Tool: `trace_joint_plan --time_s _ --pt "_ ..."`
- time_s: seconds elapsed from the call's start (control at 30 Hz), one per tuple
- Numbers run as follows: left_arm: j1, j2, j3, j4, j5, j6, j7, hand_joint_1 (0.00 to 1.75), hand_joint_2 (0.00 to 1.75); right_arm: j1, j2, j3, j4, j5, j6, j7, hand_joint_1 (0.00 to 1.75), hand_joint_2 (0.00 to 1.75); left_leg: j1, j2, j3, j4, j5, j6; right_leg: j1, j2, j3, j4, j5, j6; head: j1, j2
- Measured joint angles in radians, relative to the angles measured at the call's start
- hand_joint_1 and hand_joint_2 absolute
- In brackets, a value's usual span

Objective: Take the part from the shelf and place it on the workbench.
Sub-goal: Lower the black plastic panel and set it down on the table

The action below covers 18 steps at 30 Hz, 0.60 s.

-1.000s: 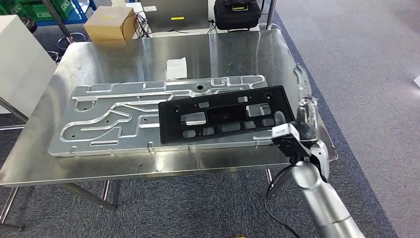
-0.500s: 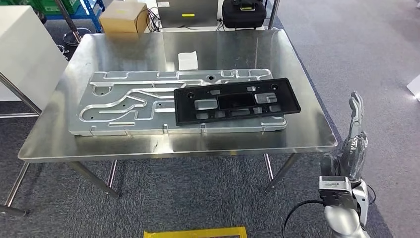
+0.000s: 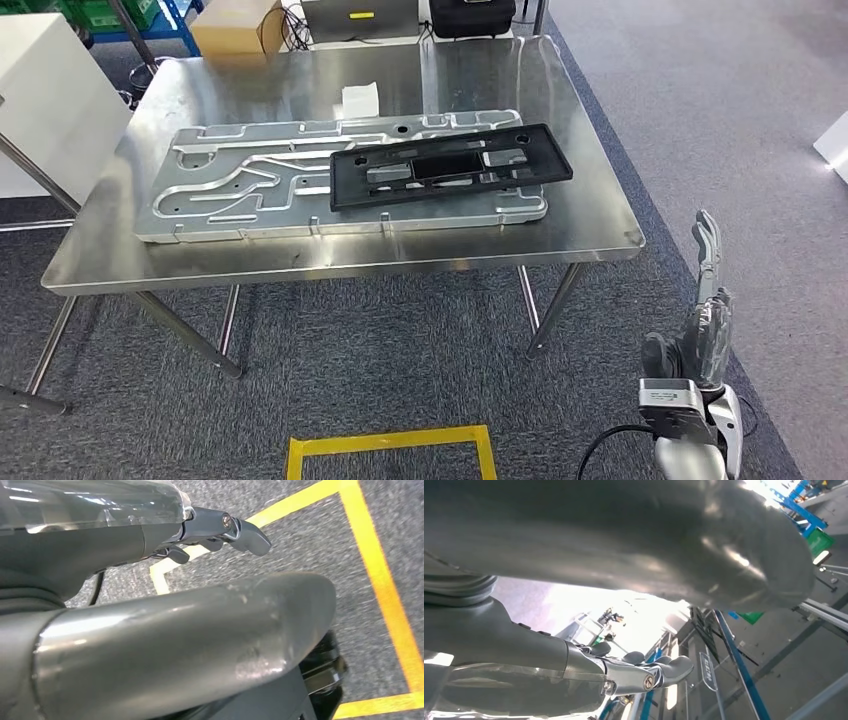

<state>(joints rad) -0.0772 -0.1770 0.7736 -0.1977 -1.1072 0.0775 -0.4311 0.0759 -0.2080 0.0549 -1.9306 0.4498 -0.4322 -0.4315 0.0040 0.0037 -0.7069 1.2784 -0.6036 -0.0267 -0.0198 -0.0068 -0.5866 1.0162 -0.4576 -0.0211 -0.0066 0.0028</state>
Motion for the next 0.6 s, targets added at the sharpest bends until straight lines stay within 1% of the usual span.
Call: trace_joint_plan --time_s 0.03,0.07,0.1,0.13,0.17,0.2,0.23,0.27,0.3,0.33,0.37,0.4,0.43,0.47,0.5,0.53,0.57,0.6 --pt "0.0 0.0 0.0 0.0 0.0 0.0 0.0 0.0 0.0 0.002 0.003 0.0 0.0 0.004 0.0 -0.001 0.0 0.0 0.0 0.0 0.006 0.034 -0.003 -0.001 0.001 0.0 -0.018 0.002 0.012 0.001 0.0 0.0" --pt "0.0 0.0 0.0 0.0 -0.001 0.001 0.0 0.0 0.0 0.004 0.006 0.0 0.0 0.008 0.0 -0.002 0.0 0.0 0.0 0.0 0.028 0.037 0.018 0.0 0.001 0.0 -0.036 0.004 0.024 0.002 0.0 0.0" --pt "0.0 0.0 0.0 0.0 -0.001 0.002 0.0 0.0 0.0 0.006 0.009 0.001 0.0 0.012 -0.001 -0.003 0.0 0.0 0.0 0.0 0.068 0.006 0.048 0.003 0.002 0.0 -0.052 0.007 0.035 0.004 0.0 0.0" --pt "-0.002 0.0 0.001 0.0 -0.001 0.003 0.0 0.0 0.0 0.009 0.012 0.002 -0.001 0.015 -0.002 -0.005 0.0 0.0 -0.001 -0.001 0.125 -0.058 0.07 0.008 0.002 0.0 -0.065 0.009 0.046 0.007 0.0 0.0" --pt "-0.003 0.001 0.001 0.0 -0.001 0.005 0.0 0.0 0.0 0.011 0.016 0.002 -0.003 0.018 -0.004 -0.006 0.0 0.0 -0.004 -0.001 0.191 -0.143 0.075 0.015 0.003 0.0 -0.074 0.011 0.056 0.011 0.0 0.0" --pt "-0.005 0.002 0.001 -0.001 -0.001 0.006 0.0 0.0 0.0 0.013 0.018 0.003 -0.005 0.022 -0.006 -0.007 0.0 0.0 -0.006 -0.001 0.246 -0.218 0.066 0.023 0.004 -0.002 -0.079 0.012 0.066 0.016 0.0 0.0" --pt "-0.007 0.003 0.001 -0.001 -0.002 0.008 0.0 0.0 0.0 0.014 0.021 0.005 -0.008 0.024 -0.007 -0.008 0.0 0.0 -0.01 -0.001 0.28 -0.272 0.053 0.03 0.003 -0.004 -0.08 0.01 0.077 0.021 0.0 0.0" --pt "-0.008 0.004 0.001 -0.001 -0.002 0.008 0.0 0.0 0.0 0.015 0.022 0.006 -0.01 0.025 -0.008 -0.009 0.0 0.0 -0.013 -0.001 0.294 -0.299 0.047 0.037 0.003 -0.005 -0.08 0.006 0.088 0.027 -0.001 0.0" --pt "-0.008 0.003 0.001 -0.001 -0.002 0.009 0.0 0.0 0.0 0.016 0.024 0.007 -0.012 0.026 -0.009 -0.01 0.0 0.0 -0.011 -0.001 0.29 -0.306 0.055 0.044 0.002 -0.007 -0.081 0.002 0.099 0.034 0.0 0.0" --pt "-0.007 0.003 0.001 0.0 -0.003 0.009 0.001 0.0 0.0 0.019 0.025 0.009 -0.013 0.027 -0.009 -0.01 0.0 0.0 -0.01 0.001 0.282 -0.309 0.069 0.052 0.001 -0.005 -0.084 0.002 0.096 0.04 -0.001 0.0" --pt "-0.007 0.003 0.002 0.0 -0.003 0.01 0.001 0.0 0.0 0.022 0.026 0.01 -0.014 0.028 -0.01 -0.01 0.0 0.0 -0.009 0.004 0.271 -0.313 0.084 0.061 0.001 -0.003 -0.091 0.016 0.073 0.044 -0.001 0.0" --pt "-0.006 0.002 0.002 0.0 -0.003 0.011 0.001 0.0 0.0 0.025 0.026 0.01 -0.015 0.028 -0.01 -0.01 0.0 0.0 -0.007 0.007 0.258 -0.318 0.1 0.068 0.001 -0.001 -0.102 0.047 0.031 0.047 0.001 0.0" --pt "-0.006 0.002 0.002 0.0 -0.003 0.011 0.002 0.0 0.0 0.028 0.027 0.011 -0.016 0.029 -0.011 -0.01 0.0 0.0 -0.008 0.009 0.242 -0.317 0.113 0.073 -0.001 0.002 -0.114 0.097 -0.026 0.048 0.002 0.0" --pt "-0.006 0.002 0.002 0.0 -0.004 0.012 0.002 0.0 0.0 0.031 0.027 0.011 -0.016 0.029 -0.011 -0.01 0.0 0.0 -0.009 0.009 0.225 -0.316 0.126 0.077 -0.002 0.002 -0.126 0.159 -0.077 0.05 0.004 0.0" --pt "-0.006 0.002 0.002 0.0 -0.004 0.013 0.002 0.0 0.0 0.034 0.028 0.012 -0.016 0.029 -0.012 -0.01 0.0 0.0 -0.01 0.01 0.207 -0.313 0.139 0.077 -0.002 0.003 -0.133 0.22 -0.106 0.053 0.005 0.0" --pt "-0.006 0.002 0.002 0.0 -0.005 0.013 0.002 0.0 0.0 0.037 0.028 0.013 -0.016 0.029 -0.012 -0.009 0.0 0.0 -0.01 0.01 0.188 -0.309 0.151 0.076 -0.003 0.003 -0.131 0.262 -0.109 0.056 0.005 0.0" --pt "-0.006 0.002 0.002 0.0 -0.005 0.013 0.003 0.0 0.0 0.038 0.029 0.013 -0.016 0.029 -0.012 -0.009 0.0 0.0 -0.01 0.011 0.167 -0.302 0.163 0.074 -0.004 0.002 -0.117 0.278 -0.089 0.058 0.006 0.0" --pt "-0.006 0.001 0.002 0.0 -0.006 0.012 0.004 0.0 0.0 0.039 0.029 0.013 -0.016 0.029 -0.012 -0.009 0.0 0.0 -0.01 0.011 0.147 -0.294 0.172 0.071 -0.006 0.002 -0.086 0.259 -0.06 0.059 0.006 0.0"
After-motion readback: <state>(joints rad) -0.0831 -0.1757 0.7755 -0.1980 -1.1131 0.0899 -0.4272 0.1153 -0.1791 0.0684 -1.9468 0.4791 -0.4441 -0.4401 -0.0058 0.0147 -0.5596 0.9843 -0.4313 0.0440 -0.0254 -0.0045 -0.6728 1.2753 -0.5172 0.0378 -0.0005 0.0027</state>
